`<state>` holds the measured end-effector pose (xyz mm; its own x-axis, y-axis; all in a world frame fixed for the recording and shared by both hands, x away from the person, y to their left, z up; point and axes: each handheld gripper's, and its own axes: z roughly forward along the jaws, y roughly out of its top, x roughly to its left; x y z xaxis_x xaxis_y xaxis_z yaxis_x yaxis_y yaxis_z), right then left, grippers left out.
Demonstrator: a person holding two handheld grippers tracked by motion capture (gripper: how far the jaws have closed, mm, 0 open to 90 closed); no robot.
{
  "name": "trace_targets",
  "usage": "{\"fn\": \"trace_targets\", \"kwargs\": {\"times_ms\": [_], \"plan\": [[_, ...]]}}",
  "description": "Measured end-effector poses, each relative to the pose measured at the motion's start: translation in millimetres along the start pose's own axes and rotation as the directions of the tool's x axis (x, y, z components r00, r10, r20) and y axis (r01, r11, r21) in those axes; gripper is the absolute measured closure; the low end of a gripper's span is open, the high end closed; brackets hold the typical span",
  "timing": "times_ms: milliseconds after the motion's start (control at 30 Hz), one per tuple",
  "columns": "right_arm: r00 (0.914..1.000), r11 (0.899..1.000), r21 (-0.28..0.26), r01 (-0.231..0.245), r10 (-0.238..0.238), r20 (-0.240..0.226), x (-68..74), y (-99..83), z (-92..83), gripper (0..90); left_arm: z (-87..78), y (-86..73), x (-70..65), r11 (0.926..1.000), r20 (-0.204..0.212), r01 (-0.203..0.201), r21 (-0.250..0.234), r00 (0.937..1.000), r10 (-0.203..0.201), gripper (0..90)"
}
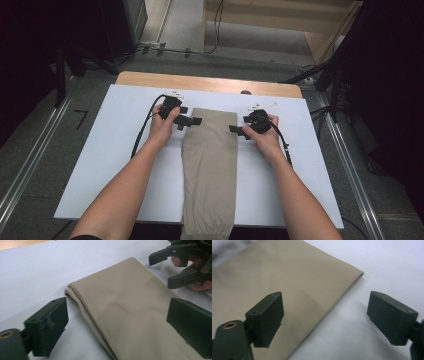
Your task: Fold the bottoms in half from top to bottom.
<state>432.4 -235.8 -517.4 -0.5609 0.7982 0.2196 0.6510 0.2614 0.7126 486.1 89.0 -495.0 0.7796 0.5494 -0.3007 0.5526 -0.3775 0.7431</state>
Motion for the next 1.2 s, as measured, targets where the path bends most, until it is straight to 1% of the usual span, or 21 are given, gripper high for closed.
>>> {"fn": "trace_targets", "kwargs": {"times_ms": [33, 100, 200, 300, 333, 367, 433, 467, 533, 600, 633, 700, 733, 800, 900, 933, 967, 1067, 1100, 1133, 1200], "plan": [[1.0, 1.0, -0.001, -0.004, 0.004, -0.004, -1.7, 1.5, 1.2, 13.6, 1.6, 0.8, 1.4, 1.0, -0.011, 0.003, 0.009, 0.9999, -0.003, 9.8], [1.0, 1.0, 0.002, -0.007, 0.007, 0.005, -3.9, 4.9, 3.1, 15.9, 4.6, 2.4, 4.0, 0.9997, -0.024, 0.014, 0.022, 0.9996, -0.013, 14.0], [0.9995, 1.0, 0.007, -0.015, 0.015, 0.026, -6.6, 9.1, 6.7, 21.0, 8.1, 4.9, 6.8, 0.999, -0.064, 0.027, 0.036, 0.9976, -0.024, 15.5], [0.9991, 0.999, 0.008, -0.035, 0.034, 0.025, -10.2, 12.0, 9.1, 27.6, 10.1, 7.8, 9.8, 0.9981, -0.076, 0.042, 0.044, 0.9964, -0.038, 17.6], [0.9992, 1.0, 0.011, -0.03, 0.029, 0.027, -11.3, 12.8, 10.3, 28.9, 11.6, 8.7, 10.6, 0.9978, -0.087, 0.046, 0.049, 0.9954, -0.042, 18.9], [0.9991, 0.999, 0.016, -0.033, 0.033, 0.028, -11.6, 13.7, 11.5, 30.1, 12.9, 9.8, 11.0, 0.9972, -0.107, 0.046, 0.059, 0.9935, -0.039, 22.0], [0.999, 0.999, 0.014, -0.034, 0.034, 0.029, -12.9, 16.1, 13.4, 33.5, 15.9, 10.8, 13.7, 0.9953, -0.129, 0.063, 0.074, 0.9902, -0.053, 28.8], [0.9988, 0.999, 0.012, -0.038, 0.038, 0.031, -13.2, 16.9, 14.1, 36.0, 16.7, 10.7, 15.5, 0.9944, -0.139, 0.075, 0.075, 0.9882, -0.064, 31.6], [0.9987, 0.999, 0.01, -0.036, 0.036, 0.035, -13.9, 18.2, 15.6, 38.2, 16.4, 10.4, 19.7, 0.9933, -0.138, 0.103, 0.051, 0.9858, -0.096, 37.3], [0.9984, 0.999, 0.01, -0.044, 0.044, 0.034, -15.2, 20.0, 16.6, 39.8, 16.8, 11.2, 22.1, 0.993, -0.146, 0.109, 0.044, 0.984, -0.102, 41.5], [0.9983, 0.999, 0.008, -0.042, 0.042, 0.039, -16.2, 21.1, 17.3, 41.0, 17.8, 11.9, 21.8, 0.9938, -0.16, 0.103, 0.043, 0.9825, -0.095, 42.3], [0.997, 0.999, 0.009, -0.047, 0.046, 0.061, -16.6, 23.2, 19.1, 44.2, 19.9, 14.0, 20.9, 0.9958, -0.184, 0.071, 0.057, 0.9812, -0.06, 45.7], [0.997, 0.999, 0.009, -0.047, 0.046, 0.062, -17.0, 24.4, 20.2, 45.6, 21.7, 14.9, 20.1, 0.9962, -0.191, 0.065, 0.058, 0.9802, -0.053, 46.0], [0.9968, 0.999, 0.018, -0.034, 0.033, 0.073, -16.5, 27.9, 22.8, 47.4, 24.8, 17.0, 18.4, 0.9966, -0.209, 0.052, 0.063, 0.9772, -0.038, 47.6], [0.9935, 0.999, 0.04, -0.016, 0.011, 0.113, -13.9, 33.9, 26.2, 50.1, 28.7, 19.7, 15.2, 0.996, -0.239, 0.011, 0.089, 0.971, 0.011, 51.0], [0.9924, 0.999, 0.048, -0.005, -0.001, 0.123, -13.1, 35.4, 27.5, 51.2, 28.9, 20.5, 15.1, 0.9953, -0.241, 0.007, 0.097, 0.9703, 0.017, 52.0], [0.9917, 0.999, 0.054, 0.005, -0.011, 0.128, -12.0, 36.3, 28.5, 52.9, 29.5, 20.7, 14.9, 0.9956, -0.245, 0.012, 0.093, 0.9694, 0.012, 53.5], [0.9944, 0.999, 0.048, 0.002, -0.007, 0.106, -11.4, 35.7, 29.8, 60.7, 28.7, 20.0, 15.8, 0.995, -0.22, 0.008, 0.1, 0.9754, 0.014, 60.8], [0.9954, 0.999, 0.044, 0.002, -0.007, 0.096, -12.3, 35.1, 29.8, 64.5, 29.2, 19.6, 15.7, 0.9951, -0.208, 0.014, 0.098, 0.9781, 0.007, 64.9], [0.9968, 0.999, 0.047, -0.011, 0.007, 0.08, -13.0, 35.1, 29.6, 69.7, 29.5, 19.7, 15.5, 0.9947, -0.201, 0.018, 0.101, 0.9795, 0.003, 68.8], [0.999, 0.999, 0.049, -0.021, 0.019, 0.042, -14.0, 34.5, 29.9, 79.2, 29.9, 19.9, 15.4, 0.9936, -0.182, 0.044, 0.104, 0.983, -0.025, 75.9]]}}
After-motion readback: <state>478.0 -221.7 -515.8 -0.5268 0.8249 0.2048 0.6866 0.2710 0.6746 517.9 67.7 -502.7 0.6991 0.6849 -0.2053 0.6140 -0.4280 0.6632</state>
